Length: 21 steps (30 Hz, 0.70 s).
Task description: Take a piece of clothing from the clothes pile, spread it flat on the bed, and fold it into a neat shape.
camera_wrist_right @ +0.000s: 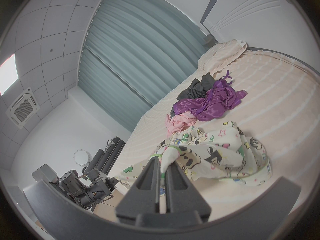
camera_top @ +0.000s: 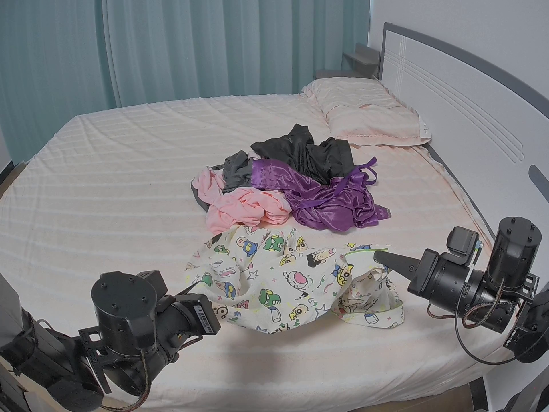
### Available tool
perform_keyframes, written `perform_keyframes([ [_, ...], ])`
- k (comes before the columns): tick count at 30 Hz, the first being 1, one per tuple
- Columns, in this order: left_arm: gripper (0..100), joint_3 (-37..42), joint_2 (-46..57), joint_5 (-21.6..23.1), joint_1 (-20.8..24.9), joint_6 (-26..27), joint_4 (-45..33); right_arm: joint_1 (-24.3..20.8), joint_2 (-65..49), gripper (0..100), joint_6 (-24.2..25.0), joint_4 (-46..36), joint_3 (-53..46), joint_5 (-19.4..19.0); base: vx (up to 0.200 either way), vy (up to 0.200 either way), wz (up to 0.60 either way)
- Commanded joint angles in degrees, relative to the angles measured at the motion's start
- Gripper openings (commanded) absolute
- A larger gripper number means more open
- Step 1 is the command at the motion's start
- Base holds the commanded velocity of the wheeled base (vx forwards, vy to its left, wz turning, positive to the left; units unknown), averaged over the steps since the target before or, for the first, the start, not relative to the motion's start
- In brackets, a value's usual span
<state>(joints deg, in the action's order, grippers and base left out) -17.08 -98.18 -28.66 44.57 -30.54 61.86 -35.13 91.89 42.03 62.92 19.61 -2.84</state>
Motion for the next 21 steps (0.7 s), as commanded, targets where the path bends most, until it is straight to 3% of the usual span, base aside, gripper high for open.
perform_keyframes([
  [1, 0, 0.3, 0.1, -0.1, 0.0, 0.0, 0.0, 0.2, 0.0, 0, 0.0, 0.0, 0.0, -0.1, 0.0, 0.0, 0.0],
  [18, 0, 1.1, 1.8, -0.1, 0.1, 0.3, 0.8, 0.2, 0.2, 0, 2.4, 0.0, 0.2, -0.1, 0.0, 0.0, 0.0],
  [21, 0, 0.8, 2.3, -0.2, -0.3, 0.1, 0.9, 0.2, 0.0, 0, 2.3, 0.0, 0.2, -0.1, 0.0, 0.2, 0.0],
])
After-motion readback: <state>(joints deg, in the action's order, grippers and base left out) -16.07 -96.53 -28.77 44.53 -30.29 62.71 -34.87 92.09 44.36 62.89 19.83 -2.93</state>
